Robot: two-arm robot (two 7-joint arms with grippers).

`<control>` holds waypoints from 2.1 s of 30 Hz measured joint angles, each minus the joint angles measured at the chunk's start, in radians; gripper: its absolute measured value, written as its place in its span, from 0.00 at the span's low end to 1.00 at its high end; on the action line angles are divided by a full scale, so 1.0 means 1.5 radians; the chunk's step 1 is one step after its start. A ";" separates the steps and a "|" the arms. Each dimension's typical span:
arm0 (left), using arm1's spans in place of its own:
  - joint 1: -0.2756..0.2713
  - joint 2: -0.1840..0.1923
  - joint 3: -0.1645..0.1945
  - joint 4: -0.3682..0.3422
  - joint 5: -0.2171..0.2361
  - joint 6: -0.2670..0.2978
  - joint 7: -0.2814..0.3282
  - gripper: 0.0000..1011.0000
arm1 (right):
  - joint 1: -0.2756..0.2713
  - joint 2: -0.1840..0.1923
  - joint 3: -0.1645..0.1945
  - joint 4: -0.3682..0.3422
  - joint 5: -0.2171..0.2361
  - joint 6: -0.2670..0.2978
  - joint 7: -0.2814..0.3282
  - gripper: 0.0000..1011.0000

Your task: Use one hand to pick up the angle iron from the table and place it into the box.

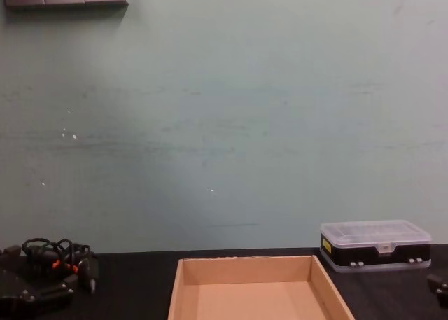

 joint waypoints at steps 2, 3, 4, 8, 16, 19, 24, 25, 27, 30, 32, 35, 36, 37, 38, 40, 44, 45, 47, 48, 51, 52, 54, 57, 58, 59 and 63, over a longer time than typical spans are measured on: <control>0.000 0.000 0.000 0.000 0.000 0.000 0.000 1.00 | 0.000 0.000 0.000 0.000 0.000 0.000 0.000 0.99; 0.000 0.000 0.000 0.000 0.000 0.000 0.000 1.00 | 0.000 0.000 0.000 0.000 0.000 0.000 0.000 0.99; 0.000 0.000 0.000 0.000 0.000 0.000 0.000 1.00 | 0.000 0.000 0.000 0.000 0.000 0.000 0.000 0.99; 0.000 0.000 0.000 0.000 0.000 0.000 0.000 1.00 | 0.000 0.000 0.000 0.000 0.000 0.000 0.000 0.99; 0.000 0.000 0.000 0.000 0.000 0.000 0.000 1.00 | -0.003 -0.002 0.008 -0.010 0.005 0.004 0.012 0.99; 0.000 0.000 0.000 0.000 0.000 0.000 0.000 1.00 | -0.009 0.002 0.017 -0.028 0.014 0.007 0.027 0.99; 0.000 0.000 0.000 0.000 0.000 0.000 0.000 1.00 | -0.024 0.014 0.033 -0.067 0.032 0.016 0.053 0.99; 0.000 0.000 0.000 0.000 0.000 0.000 0.000 1.00 | -0.027 0.017 0.036 -0.074 0.037 0.019 0.058 0.99; 0.000 0.000 0.000 0.000 0.000 0.000 0.000 1.00 | -0.034 0.023 0.043 -0.093 0.046 0.026 0.069 0.99; 0.000 0.000 0.000 0.000 0.000 0.000 0.000 1.00 | -0.051 0.044 0.062 -0.139 0.073 0.048 0.099 0.99; 0.000 0.000 0.000 0.000 0.000 0.000 0.000 1.00 | -0.058 0.054 0.069 -0.157 0.085 0.058 0.112 0.99; 0.000 0.000 0.000 0.000 0.000 0.000 0.000 1.00 | -0.072 0.075 0.088 -0.197 0.114 0.084 0.142 0.99; 0.000 0.000 0.000 0.000 0.000 0.000 0.000 1.00 | -0.076 0.079 0.093 -0.206 0.122 0.091 0.149 0.99; 0.000 0.000 0.000 0.000 0.000 0.000 0.000 1.00 | -0.084 0.087 0.102 -0.223 0.140 0.107 0.162 0.99; 0.000 0.000 0.000 0.000 0.000 0.000 0.000 1.00 | -0.088 0.091 0.107 -0.232 0.149 0.115 0.169 0.99; 0.000 0.000 0.000 0.000 0.000 0.000 0.000 1.00 | -0.099 0.103 0.120 -0.258 0.176 0.144 0.190 0.99; 0.000 0.000 0.000 0.000 0.000 0.000 0.000 1.00 | -0.118 0.121 0.137 -0.296 0.216 0.197 0.220 0.99; 0.000 0.000 0.000 0.000 0.000 0.000 0.000 1.00 | -0.122 0.123 0.138 -0.302 0.222 0.206 0.225 0.99; 0.000 0.000 0.000 0.000 0.000 0.000 0.000 1.00 | -0.132 0.130 0.140 -0.316 0.235 0.230 0.239 0.99; 0.000 0.000 0.000 0.000 0.000 0.000 0.000 1.00 | -0.135 0.131 0.140 -0.319 0.237 0.236 0.243 0.99; 0.000 0.000 0.000 0.000 0.000 0.000 0.000 1.00 | -0.146 0.134 0.134 -0.328 0.239 0.255 0.255 0.99; 0.000 0.000 0.000 0.000 0.000 0.000 0.000 1.00 | -0.148 0.134 0.132 -0.329 0.239 0.258 0.256 0.99; 0.000 0.000 0.000 0.000 0.000 0.000 0.000 1.00 | -0.153 0.132 0.124 -0.329 0.238 0.265 0.260 0.99; 0.000 0.000 0.000 0.000 0.000 0.000 0.000 1.00 | -0.154 0.125 0.113 -0.322 0.233 0.274 0.261 0.99; 0.000 0.000 0.000 0.000 0.000 0.000 0.000 1.00 | -0.153 0.123 0.110 -0.320 0.232 0.277 0.261 0.99; 0.000 0.000 0.000 0.000 0.000 0.000 0.000 1.00 | -0.150 0.119 0.104 -0.315 0.230 0.284 0.261 0.99; 0.000 0.000 0.000 0.000 0.000 0.000 0.000 1.00 | -0.136 0.109 0.090 -0.304 0.224 0.301 0.263 0.99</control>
